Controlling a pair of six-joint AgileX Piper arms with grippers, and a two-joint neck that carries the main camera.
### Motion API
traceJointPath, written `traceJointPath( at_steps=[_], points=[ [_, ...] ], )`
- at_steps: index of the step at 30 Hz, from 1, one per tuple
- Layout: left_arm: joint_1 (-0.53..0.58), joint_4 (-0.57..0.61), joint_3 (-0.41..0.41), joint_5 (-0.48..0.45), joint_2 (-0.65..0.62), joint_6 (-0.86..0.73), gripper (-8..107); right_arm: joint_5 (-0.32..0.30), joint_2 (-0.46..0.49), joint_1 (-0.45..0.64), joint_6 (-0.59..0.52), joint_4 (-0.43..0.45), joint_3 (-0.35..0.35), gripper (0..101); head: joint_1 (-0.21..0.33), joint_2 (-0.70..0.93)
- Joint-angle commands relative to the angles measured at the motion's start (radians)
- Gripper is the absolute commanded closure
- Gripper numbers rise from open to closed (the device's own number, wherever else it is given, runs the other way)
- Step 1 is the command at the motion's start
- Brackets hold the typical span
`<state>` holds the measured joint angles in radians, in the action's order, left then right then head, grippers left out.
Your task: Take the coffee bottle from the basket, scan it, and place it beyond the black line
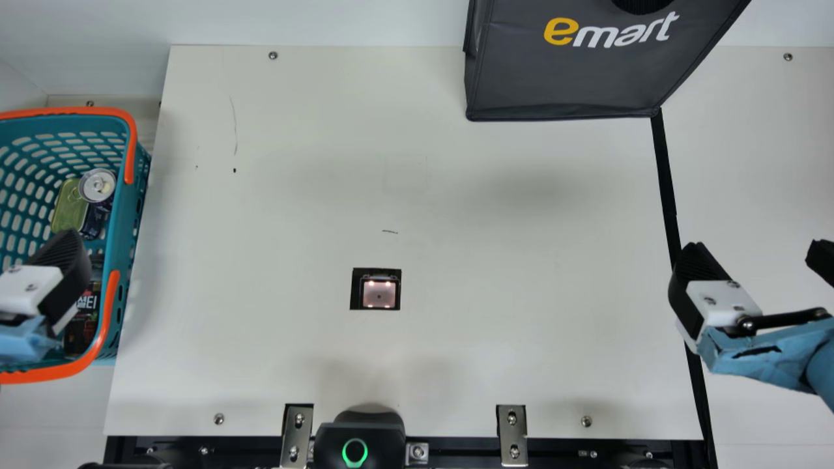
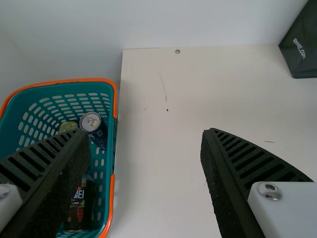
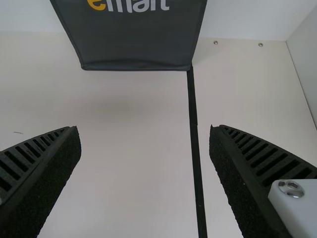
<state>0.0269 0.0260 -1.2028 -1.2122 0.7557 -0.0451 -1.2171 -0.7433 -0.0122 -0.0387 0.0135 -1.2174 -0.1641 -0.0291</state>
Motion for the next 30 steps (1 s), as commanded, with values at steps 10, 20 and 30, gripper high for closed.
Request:
traceJointPath(
  at_steps=[10, 20, 30],
  points=[
    [0.0, 0.0, 0.0, 0.0, 0.0, 0.0, 9, 0.0, 0.0, 0.0, 0.0, 0.0, 0.0, 10, 0.026, 0.235],
    [0.0, 0.0, 0.0, 0.0, 0.0, 0.0, 9, 0.003, 0.0, 0.0, 0.0, 0.0, 0.0, 10, 0.026, 0.351],
    [0.004, -0.003, -0.002, 0.001, 0.007, 0.007, 9, 0.003, 0.0, 0.0, 0.0, 0.0, 0.0, 10, 0.026, 0.351]
  ],
)
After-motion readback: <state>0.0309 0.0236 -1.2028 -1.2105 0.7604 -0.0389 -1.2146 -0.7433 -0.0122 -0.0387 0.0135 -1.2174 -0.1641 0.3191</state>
